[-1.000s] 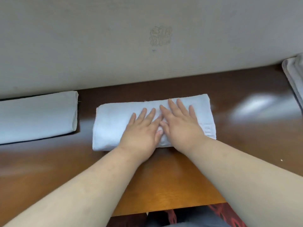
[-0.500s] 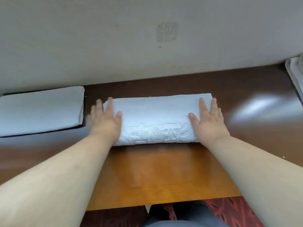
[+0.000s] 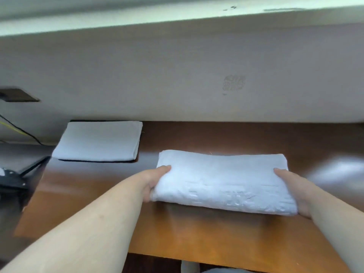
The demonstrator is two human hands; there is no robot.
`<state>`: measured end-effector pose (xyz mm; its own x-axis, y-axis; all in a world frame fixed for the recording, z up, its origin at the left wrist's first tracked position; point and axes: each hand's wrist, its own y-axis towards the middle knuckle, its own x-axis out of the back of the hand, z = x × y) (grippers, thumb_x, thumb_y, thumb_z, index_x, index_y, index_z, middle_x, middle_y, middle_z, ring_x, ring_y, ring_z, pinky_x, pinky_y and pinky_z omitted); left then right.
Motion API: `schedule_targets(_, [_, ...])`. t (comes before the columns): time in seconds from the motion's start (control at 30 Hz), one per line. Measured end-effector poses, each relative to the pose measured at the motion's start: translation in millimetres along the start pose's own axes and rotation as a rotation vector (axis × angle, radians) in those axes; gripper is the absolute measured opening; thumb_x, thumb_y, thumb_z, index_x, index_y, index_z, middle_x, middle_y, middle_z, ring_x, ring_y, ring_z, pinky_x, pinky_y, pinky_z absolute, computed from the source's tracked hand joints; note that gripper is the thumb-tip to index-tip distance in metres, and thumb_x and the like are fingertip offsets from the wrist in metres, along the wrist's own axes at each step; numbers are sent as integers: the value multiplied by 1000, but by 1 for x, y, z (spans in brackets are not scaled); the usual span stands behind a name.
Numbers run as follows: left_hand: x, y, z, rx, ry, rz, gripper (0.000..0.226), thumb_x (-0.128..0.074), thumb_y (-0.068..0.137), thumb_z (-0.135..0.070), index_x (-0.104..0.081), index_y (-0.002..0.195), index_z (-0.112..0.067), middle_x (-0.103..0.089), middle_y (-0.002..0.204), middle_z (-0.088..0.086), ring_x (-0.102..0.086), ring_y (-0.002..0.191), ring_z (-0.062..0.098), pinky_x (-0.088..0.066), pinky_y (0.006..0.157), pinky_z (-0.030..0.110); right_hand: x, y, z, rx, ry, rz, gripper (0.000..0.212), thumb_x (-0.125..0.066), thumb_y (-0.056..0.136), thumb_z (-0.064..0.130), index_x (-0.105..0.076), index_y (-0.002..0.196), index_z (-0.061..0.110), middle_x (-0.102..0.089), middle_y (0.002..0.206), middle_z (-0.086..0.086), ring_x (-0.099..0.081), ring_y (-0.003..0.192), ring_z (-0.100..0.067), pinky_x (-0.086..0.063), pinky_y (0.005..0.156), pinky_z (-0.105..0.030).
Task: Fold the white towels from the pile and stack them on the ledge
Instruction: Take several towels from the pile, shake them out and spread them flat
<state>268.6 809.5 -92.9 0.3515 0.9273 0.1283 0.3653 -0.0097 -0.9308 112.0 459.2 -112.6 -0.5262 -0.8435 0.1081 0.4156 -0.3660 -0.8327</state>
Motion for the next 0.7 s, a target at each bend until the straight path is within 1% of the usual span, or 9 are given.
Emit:
schedule_targets(0.07, [3,-17,4,-46,-10,-5,44,-67,88,-48,-66,112,-11,-77,95,7,-74,91,28,-56,90,45,-4,-9,10,69,20,19,41,-58,97,33,-52,132,14,-71,114,-20,-73,91,-40,-56,82,-56])
schedule_targets(0.13, [12,-32,9,-106,-15,-32,40,-65,90,-44,-63,116,-14,-77,95,7,-74,88,28,-59,82,44,-14,-20,21,118,34,54,36,-58,98,28,-50,130,16,-69,114,-21,-72,87,-39,-56,80,-55])
schedule_targets(0.2, [30,-45,9,-161,-41,-47,40,-65,90,-44,-59,120,-18,-76,99,7,-74,88,29,-60,79,45,-28,-36,35,134,50,143,28,-57,98,29,-55,122,15,-70,108,-22,-74,77,-38,-57,78,-51])
schedule_targets(0.27, [56,-55,8,-200,-102,-66,38,-64,91,-43,-59,121,-20,-76,102,6,-74,90,28,-59,81,46,-50,-51,50,62,69,229,36,-57,96,39,-62,118,10,-73,106,-23,-74,79,-41,-58,78,-54])
schedule_targets(0.37, [108,-63,6,-240,-181,-109,31,-62,92,-40,-61,118,-24,-76,102,4,-73,90,26,-59,75,38,-101,-66,68,54,95,274,50,-51,96,51,-66,117,9,-73,109,-21,-73,90,-41,-56,83,-51])
schedule_targets(0.43, [150,-65,1,-251,-214,-122,32,-63,91,-41,-62,119,-26,-76,101,2,-74,88,24,-57,70,34,-141,-72,74,86,110,314,49,-48,98,50,-66,118,9,-74,109,-20,-73,90,-39,-53,86,-48])
schedule_targets(0.53, [218,-65,-12,-275,-210,-162,29,-64,90,-43,-65,111,-24,-78,90,-1,-74,75,19,-55,59,26,-206,-80,81,119,91,377,46,-48,99,44,-64,123,8,-73,112,-20,-73,95,-38,-53,87,-49])
schedule_targets(0.6, [266,-59,-24,-301,-200,-187,32,-65,89,-43,-66,110,-19,-78,88,2,-74,75,21,-54,61,28,-250,-85,85,129,86,395,45,-48,100,42,-63,126,8,-73,114,-18,-71,101,-37,-52,89,-49])
schedule_targets(0.7, [330,-43,-44,-318,-162,-182,36,-64,89,-43,-67,113,-16,-77,97,6,-72,86,26,-53,70,31,-315,-87,84,139,110,428,43,-48,101,41,-61,126,9,-73,114,-16,-72,101,-34,-53,88,-47])
